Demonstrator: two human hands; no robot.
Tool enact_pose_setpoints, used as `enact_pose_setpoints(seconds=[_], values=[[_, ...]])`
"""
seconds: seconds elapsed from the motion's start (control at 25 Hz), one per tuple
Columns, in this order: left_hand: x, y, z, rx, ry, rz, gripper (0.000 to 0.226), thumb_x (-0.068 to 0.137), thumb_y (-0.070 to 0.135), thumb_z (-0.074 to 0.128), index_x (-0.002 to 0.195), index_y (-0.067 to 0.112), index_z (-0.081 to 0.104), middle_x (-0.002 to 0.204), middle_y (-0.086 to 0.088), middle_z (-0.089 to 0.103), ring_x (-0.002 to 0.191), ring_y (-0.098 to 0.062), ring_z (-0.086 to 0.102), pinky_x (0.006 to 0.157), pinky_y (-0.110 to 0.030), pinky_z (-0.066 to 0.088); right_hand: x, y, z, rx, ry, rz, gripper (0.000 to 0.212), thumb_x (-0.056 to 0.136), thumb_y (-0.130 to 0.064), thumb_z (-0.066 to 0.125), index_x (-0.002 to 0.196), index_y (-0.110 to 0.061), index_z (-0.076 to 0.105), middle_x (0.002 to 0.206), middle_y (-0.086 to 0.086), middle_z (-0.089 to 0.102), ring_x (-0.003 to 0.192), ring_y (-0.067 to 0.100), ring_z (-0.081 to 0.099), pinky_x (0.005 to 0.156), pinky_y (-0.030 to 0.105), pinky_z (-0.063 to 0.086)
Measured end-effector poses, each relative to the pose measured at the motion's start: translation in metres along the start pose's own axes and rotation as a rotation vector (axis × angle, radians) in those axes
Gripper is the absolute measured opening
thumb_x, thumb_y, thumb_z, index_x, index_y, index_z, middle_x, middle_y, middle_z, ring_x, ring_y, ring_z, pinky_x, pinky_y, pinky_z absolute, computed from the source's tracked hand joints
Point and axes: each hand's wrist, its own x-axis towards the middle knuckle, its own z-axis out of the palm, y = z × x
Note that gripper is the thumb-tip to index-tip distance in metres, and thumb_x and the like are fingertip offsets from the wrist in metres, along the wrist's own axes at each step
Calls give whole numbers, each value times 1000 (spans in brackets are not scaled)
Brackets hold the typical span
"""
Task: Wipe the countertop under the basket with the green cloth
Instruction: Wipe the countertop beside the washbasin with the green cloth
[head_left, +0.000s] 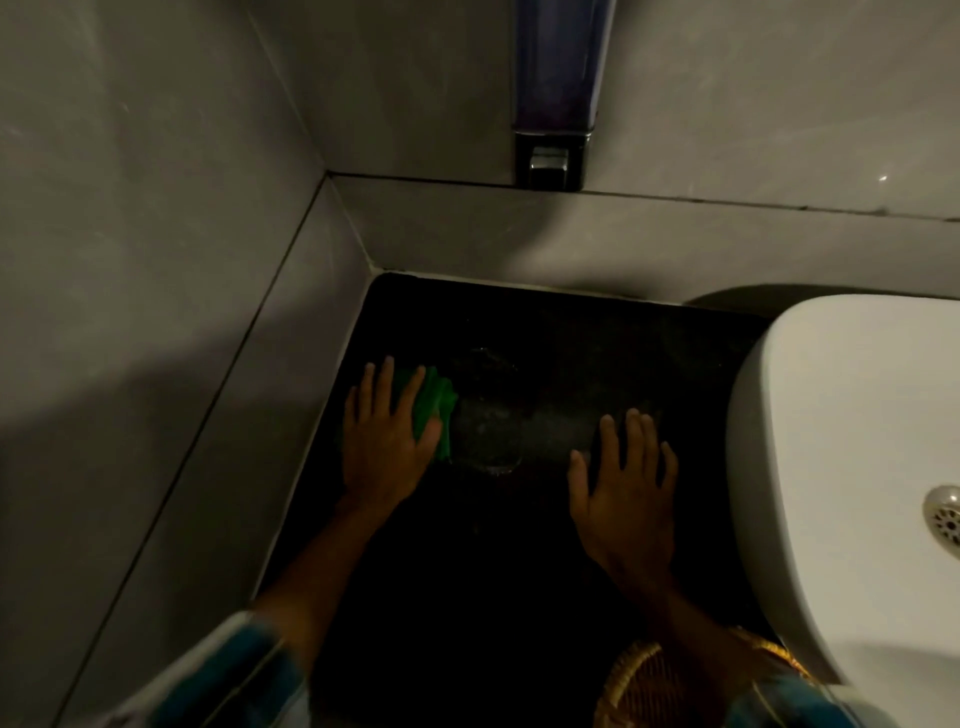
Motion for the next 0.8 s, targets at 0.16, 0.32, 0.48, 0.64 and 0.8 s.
enact_pose_setpoints(seconds=[0.16, 0.32, 0.48, 0.64, 0.8], values=[[81, 47, 1, -10, -9, 16, 57, 94, 44, 38, 147, 26, 31, 159, -14, 25, 147, -34, 14, 119, -51, 13, 0, -2, 1, -32, 11, 2, 59, 93, -44, 32, 137, -9, 51, 148, 19, 45, 141, 33, 36, 112, 47, 19], [57, 106, 10, 51, -52, 302, 57, 88, 47, 39, 143, 33, 36, 157, -6, 32, 147, -30, 18, 118, -48, 17, 0, 2, 3, 6, 15, -4, 55, 90, -30, 31, 135, -8, 53, 147, 19, 47, 139, 32, 39, 112, 51, 28], [-46, 89, 13, 41, -97, 452, 65, 77, 51, 44, 139, 34, 41, 152, -7, 41, 143, -31, 30, 113, -53, 29, 0, 4, 1, 34, -2, -28, 61, 85, -28, 28, 137, -6, 49, 149, 20, 43, 140, 33, 37, 114, 52, 27], [-30, 42, 5, 77, -66, 238, 64, 81, 51, 37, 143, 34, 38, 157, -7, 32, 146, -32, 24, 114, -54, 25, 1, 4, 2, 17, -18, -20, 60, 87, -30, 28, 139, -9, 48, 150, 18, 42, 142, 31, 35, 115, 51, 27], [44, 92, 7, 43, -14, -10, 59, 92, 45, 34, 147, 24, 31, 158, -14, 27, 147, -37, 13, 118, -56, 14, 1, 4, 3, -12, -34, -13, 60, 85, -30, 32, 139, -9, 49, 150, 18, 43, 142, 32, 36, 115, 52, 28]])
